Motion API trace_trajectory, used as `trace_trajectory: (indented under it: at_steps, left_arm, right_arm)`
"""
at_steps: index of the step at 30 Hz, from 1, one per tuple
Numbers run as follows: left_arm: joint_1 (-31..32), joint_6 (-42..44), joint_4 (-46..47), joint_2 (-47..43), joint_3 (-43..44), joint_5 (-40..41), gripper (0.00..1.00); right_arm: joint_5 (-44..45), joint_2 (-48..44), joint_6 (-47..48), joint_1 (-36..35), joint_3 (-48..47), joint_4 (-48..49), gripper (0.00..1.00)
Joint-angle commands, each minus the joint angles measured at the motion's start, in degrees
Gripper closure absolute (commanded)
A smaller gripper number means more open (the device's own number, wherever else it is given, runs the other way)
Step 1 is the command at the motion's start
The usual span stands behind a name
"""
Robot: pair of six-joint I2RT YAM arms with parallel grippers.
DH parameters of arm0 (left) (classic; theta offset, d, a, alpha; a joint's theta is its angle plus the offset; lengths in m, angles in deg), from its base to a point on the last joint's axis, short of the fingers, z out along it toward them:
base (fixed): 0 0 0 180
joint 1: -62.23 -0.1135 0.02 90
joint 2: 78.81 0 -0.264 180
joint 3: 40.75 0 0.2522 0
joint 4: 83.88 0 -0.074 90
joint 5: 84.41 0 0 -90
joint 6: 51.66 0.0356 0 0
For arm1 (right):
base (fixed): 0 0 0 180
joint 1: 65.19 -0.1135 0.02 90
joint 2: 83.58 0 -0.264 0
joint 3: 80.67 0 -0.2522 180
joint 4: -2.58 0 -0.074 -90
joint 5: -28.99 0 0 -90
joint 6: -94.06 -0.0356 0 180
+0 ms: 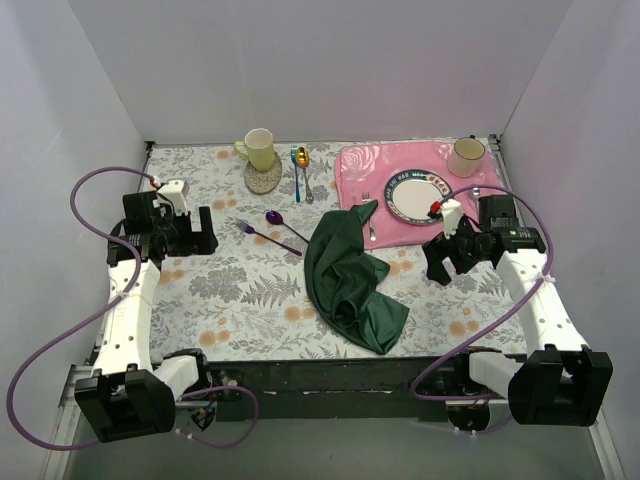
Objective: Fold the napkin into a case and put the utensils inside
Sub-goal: Pick up the crumpled napkin from the center of the board.
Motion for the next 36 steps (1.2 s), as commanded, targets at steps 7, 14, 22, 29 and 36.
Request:
trace_trajectory:
  at_steps: [7, 14, 22, 29, 36]
  left_arm:
    - [7.0, 7.2, 1.8, 4.7, 6.6, -16.3, 0.02]
    - [29.0, 2.7, 13.7, 19.1, 8.4, -3.9, 0.02]
    - [40.9, 3.0, 18.5, 37.1, 15.9, 1.0, 0.02]
    - [43.5, 3.7, 18.6, 44.8, 18.0, -0.2, 0.42]
    - [47.4, 3.9, 14.9, 45.1, 16.4, -1.9, 1.0]
  right_arm:
    - [-6.9, 2.8, -5.9, 0.2, 0.6, 3.7, 0.01]
    - [-8.1, 6.6, -8.8, 0.1, 0.3, 5.0, 0.02]
    - [-9.6, 8.7, -10.7, 0.1, -0.1, 5.9, 0.03]
    - [-10.2, 12.0, -11.0, 0.1, -1.6, 5.6, 0.06]
    - [-10.3, 13.6, -11.0, 0.1, -2.3, 5.8, 0.11]
